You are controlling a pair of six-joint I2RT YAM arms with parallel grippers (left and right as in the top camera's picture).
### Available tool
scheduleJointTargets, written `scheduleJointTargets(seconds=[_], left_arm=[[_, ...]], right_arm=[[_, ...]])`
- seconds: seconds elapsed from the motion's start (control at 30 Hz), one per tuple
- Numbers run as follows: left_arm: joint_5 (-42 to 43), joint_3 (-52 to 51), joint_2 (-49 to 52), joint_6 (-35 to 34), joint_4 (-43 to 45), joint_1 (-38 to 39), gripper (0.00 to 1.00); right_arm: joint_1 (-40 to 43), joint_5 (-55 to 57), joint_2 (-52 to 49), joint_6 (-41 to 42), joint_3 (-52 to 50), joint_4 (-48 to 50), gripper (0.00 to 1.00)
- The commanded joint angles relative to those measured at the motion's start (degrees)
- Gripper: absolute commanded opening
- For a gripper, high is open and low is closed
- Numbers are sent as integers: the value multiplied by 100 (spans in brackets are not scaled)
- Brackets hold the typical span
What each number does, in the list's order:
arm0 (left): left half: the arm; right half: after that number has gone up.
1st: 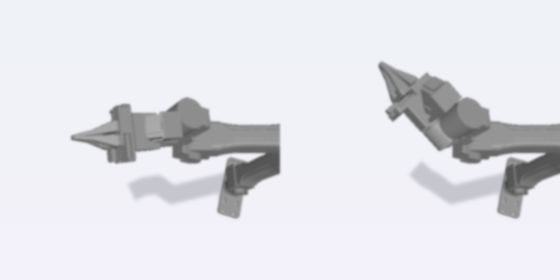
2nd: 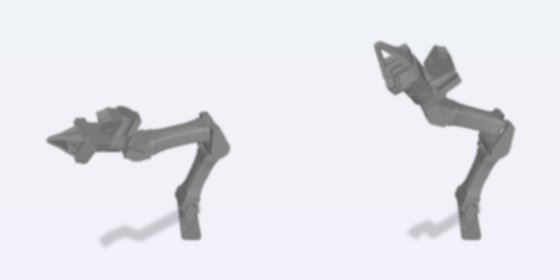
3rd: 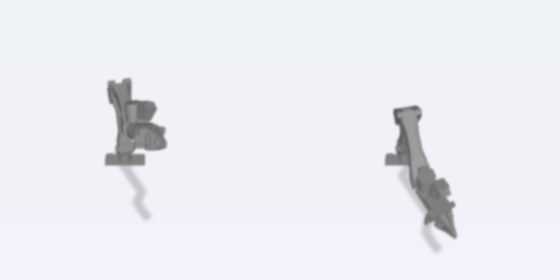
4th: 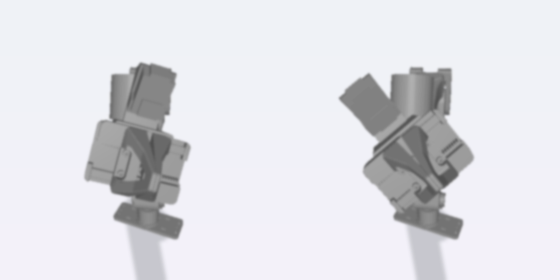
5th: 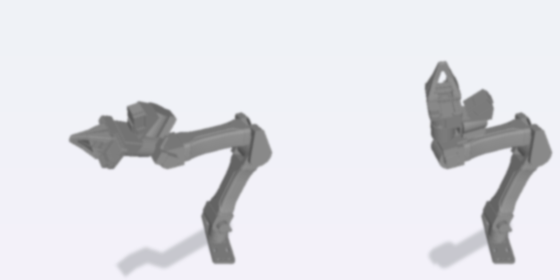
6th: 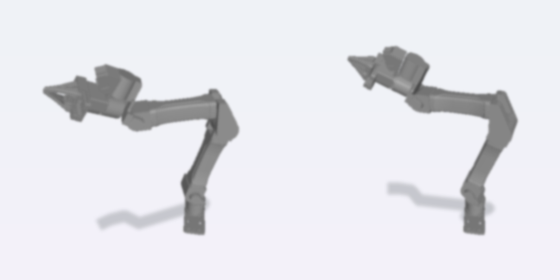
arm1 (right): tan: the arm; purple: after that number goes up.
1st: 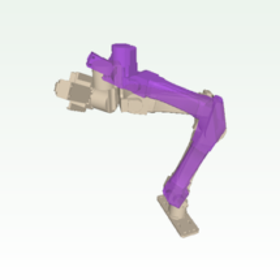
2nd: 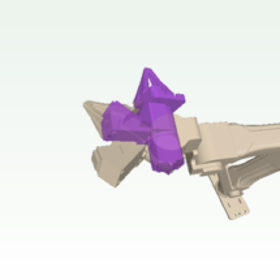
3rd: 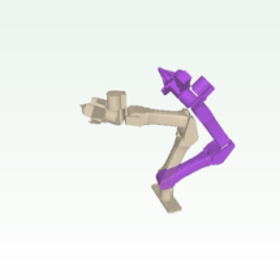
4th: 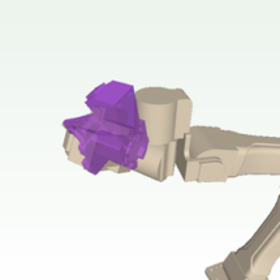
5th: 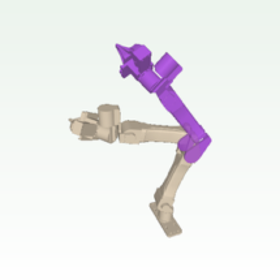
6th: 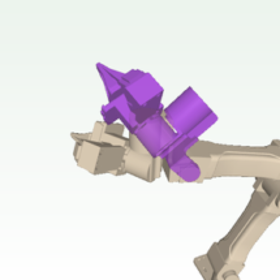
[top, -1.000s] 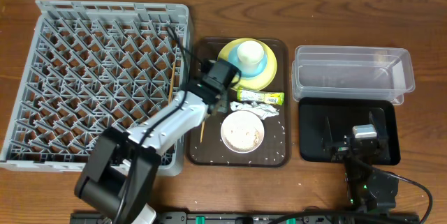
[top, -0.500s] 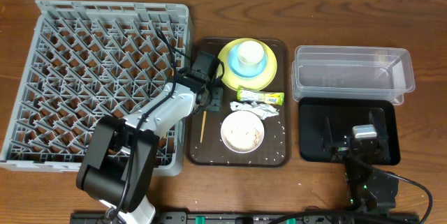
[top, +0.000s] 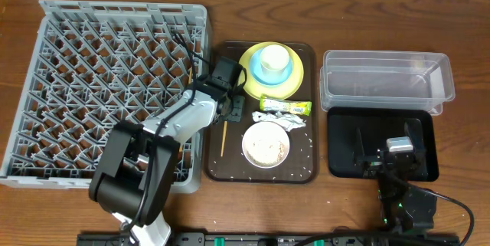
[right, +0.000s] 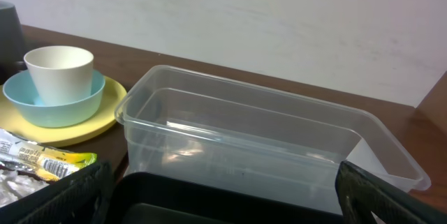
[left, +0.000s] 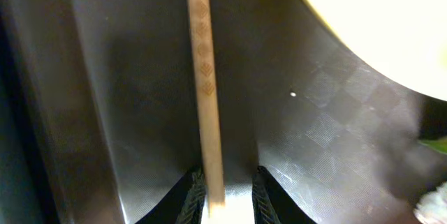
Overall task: Sort waste into correct bins and load items into the dishwasher
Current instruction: 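Align and close the left gripper on the second wooden chopstick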
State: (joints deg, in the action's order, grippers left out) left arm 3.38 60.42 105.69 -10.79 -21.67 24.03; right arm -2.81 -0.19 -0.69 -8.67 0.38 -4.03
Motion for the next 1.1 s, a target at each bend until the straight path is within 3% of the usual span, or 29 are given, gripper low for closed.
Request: scheduleJointTargets(seconds=[0.0, 0.33, 0.43, 0.47, 1.07], left_arm=[[-107, -22, 129, 46, 17, -28, 25], [-103, -98, 149, -116, -109, -28, 24], [-103, -98, 149, -197, -175, -22, 19], [-103, -101, 149, -243, -199, -22, 13], [0, -96, 149, -800, -208, 289, 12]], right_arm=[[-37, -7, 31, -61, -9, -24, 99], [-37, -7, 31, -61, -9, -26, 99], [-37, -7, 31, -61, -9, -26, 99], [-37, -7, 31, -61, -9, -24, 99], [-37, -7, 31, -63, -9, -24, 99]])
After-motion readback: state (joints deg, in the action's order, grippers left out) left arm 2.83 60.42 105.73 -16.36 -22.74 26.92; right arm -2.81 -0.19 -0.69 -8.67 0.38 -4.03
